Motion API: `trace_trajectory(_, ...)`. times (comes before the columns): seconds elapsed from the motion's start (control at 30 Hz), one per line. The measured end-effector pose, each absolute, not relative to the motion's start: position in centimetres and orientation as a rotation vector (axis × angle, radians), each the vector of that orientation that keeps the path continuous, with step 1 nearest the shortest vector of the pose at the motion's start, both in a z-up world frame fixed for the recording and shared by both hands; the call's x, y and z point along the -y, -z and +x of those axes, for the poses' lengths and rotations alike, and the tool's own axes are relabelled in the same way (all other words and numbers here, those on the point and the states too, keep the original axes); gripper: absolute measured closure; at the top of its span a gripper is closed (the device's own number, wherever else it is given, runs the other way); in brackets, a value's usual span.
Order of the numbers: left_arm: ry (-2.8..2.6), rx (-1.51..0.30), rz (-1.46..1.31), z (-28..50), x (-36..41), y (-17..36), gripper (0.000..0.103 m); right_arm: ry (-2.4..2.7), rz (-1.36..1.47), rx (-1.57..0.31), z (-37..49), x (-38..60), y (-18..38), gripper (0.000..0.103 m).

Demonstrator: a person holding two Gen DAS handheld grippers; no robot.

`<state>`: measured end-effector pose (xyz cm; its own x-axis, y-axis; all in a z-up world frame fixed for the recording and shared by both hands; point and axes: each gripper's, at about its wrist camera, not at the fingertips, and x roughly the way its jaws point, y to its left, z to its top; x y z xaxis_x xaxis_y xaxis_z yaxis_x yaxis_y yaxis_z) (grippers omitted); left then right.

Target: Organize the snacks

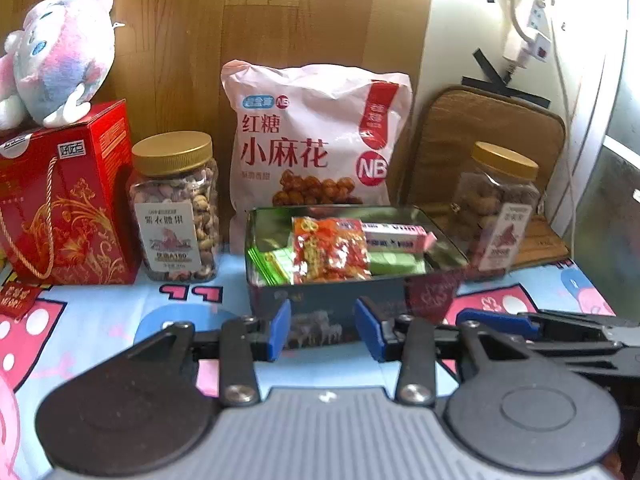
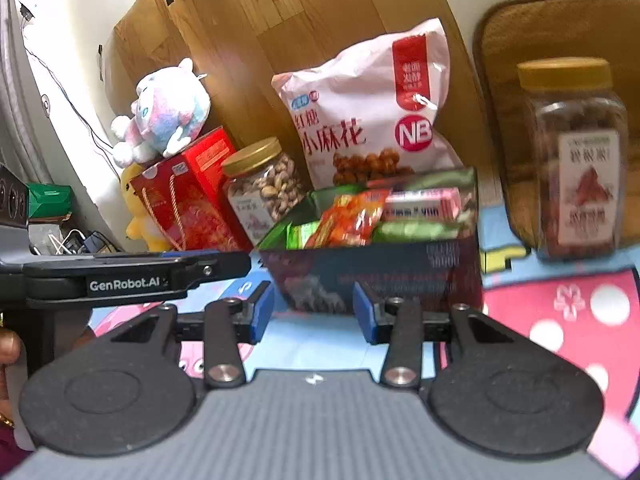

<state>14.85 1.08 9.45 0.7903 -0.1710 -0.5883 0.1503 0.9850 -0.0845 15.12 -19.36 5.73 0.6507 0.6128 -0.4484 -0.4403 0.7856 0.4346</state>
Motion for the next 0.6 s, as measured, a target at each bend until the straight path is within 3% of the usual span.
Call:
trace_trajectory(0.23,0.18,-0.641,-0.032,12.2,-0.5,-9.2,0.064,-0.587,0.339,-0.626,12.0,19.9,-6.1,0.055)
trace_trajectory(0.43,0.17,-0.631,-0.015,9.6,-0.2,-8.8,0.049,-0.555,0.348,-0.639,9.5,20.0,-6.7,0.049)
trace_trajectory(0.57,0.147,-0.618,-0.014,7.5,-0.4,-8.4,0.034,-0.485,0.36,-0.615,7.3,20.0,-6.6,0.022)
trace_trajectory(0.6,0.135,-0.609,-0.011,6.9,-0.5,-8.3,0.022,-0.462,0.359,-0.6,6.6,20.0,-6.6,0.016)
